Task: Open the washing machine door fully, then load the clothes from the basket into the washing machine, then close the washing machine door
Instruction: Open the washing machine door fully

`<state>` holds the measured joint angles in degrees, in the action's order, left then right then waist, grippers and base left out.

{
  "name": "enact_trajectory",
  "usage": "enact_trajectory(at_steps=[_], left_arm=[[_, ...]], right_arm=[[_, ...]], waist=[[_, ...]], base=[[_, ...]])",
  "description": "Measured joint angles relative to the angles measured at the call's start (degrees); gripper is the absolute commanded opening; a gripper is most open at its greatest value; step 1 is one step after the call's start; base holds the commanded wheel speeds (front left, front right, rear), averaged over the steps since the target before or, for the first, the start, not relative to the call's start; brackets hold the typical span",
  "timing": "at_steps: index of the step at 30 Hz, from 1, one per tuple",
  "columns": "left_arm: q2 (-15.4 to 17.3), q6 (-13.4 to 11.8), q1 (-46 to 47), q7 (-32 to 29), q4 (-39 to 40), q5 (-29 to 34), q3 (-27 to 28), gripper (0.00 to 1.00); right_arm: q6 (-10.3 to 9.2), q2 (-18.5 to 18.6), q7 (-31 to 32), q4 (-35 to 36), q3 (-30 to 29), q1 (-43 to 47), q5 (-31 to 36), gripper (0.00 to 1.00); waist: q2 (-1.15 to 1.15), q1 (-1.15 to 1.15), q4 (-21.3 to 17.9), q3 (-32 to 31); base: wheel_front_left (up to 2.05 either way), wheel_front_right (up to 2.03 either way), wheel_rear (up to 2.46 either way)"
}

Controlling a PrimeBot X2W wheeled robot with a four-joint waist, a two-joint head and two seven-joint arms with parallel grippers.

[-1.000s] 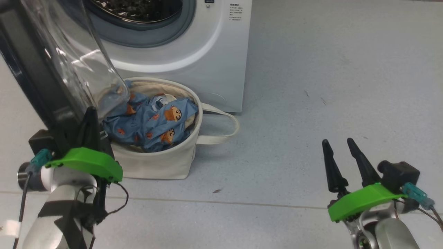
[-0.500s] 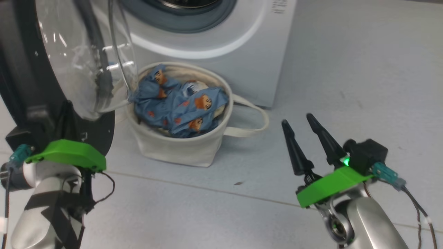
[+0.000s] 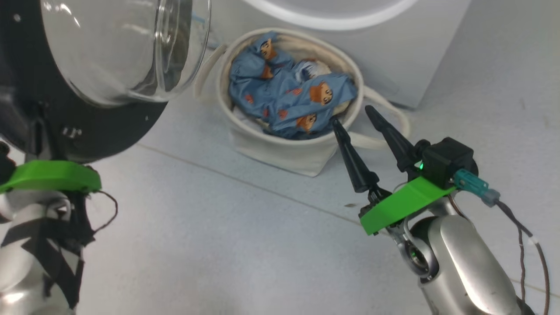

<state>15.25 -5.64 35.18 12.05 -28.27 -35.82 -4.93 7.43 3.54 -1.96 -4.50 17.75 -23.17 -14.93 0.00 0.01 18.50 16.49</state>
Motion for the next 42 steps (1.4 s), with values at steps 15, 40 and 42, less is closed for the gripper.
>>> enact_trajectory(at_steps=[15, 40, 42], left_arm=[[0.2, 6.2, 10.4, 2.7, -10.6, 0.2, 8.3, 0.00], [-0.5, 12.3, 3.4, 2.7, -14.6, 11.2, 11.4, 1.00], [0.2, 12.3, 1.5, 2.7, -14.1, 11.8, 10.5, 1.00]], right_arm=[[0.00, 0.4, 2.0, 1.8, -3.7, -1.5, 3.9, 1.00], [0.00, 0.4, -4.2, -2.3, -9.4, 4.9, -0.7, 1.00], [0.00, 0.3, -4.9, -2.9, -9.8, 6.3, -1.6, 1.00]], waist=[[0.00, 0.01, 5.7, 9.8], [0.00, -0.01, 0.3, 0.3], [0.00, -0.01, -1.5, -1.4]], base=[[0.00, 0.00, 0.00], [0.00, 0.00, 0.00], [0.00, 0.00, 0.00]])
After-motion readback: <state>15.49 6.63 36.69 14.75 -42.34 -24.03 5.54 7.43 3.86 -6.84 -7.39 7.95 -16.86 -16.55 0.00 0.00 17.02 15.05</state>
